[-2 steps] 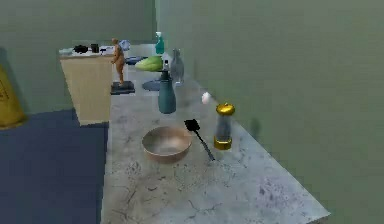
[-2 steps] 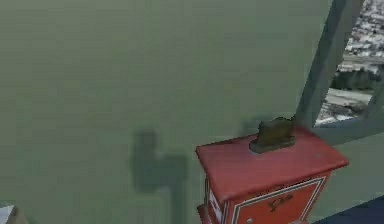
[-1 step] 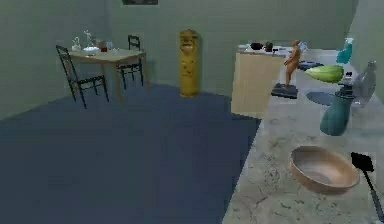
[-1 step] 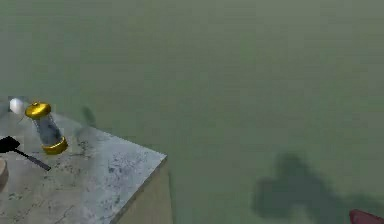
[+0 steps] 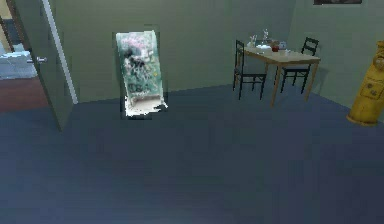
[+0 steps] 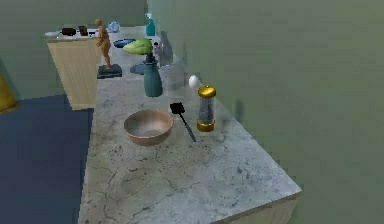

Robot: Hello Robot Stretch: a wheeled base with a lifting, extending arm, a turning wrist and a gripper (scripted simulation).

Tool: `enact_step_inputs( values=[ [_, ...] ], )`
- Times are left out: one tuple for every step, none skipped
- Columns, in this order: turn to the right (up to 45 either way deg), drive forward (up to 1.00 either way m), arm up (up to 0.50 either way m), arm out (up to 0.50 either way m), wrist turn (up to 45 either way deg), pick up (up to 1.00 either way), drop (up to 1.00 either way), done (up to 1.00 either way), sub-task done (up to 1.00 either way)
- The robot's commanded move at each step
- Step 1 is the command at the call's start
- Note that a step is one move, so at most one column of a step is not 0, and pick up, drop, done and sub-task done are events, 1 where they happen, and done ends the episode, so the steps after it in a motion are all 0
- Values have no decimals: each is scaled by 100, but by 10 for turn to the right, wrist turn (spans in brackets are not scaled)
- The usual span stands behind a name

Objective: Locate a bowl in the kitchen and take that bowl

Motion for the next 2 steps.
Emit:
enact_step_inputs(
  values=[
    [0, 0, 50, 0, 0, 0, 0, 0, 0],
    [0, 0, 38, 0, 0, 0, 0, 0, 0]
  ],
)
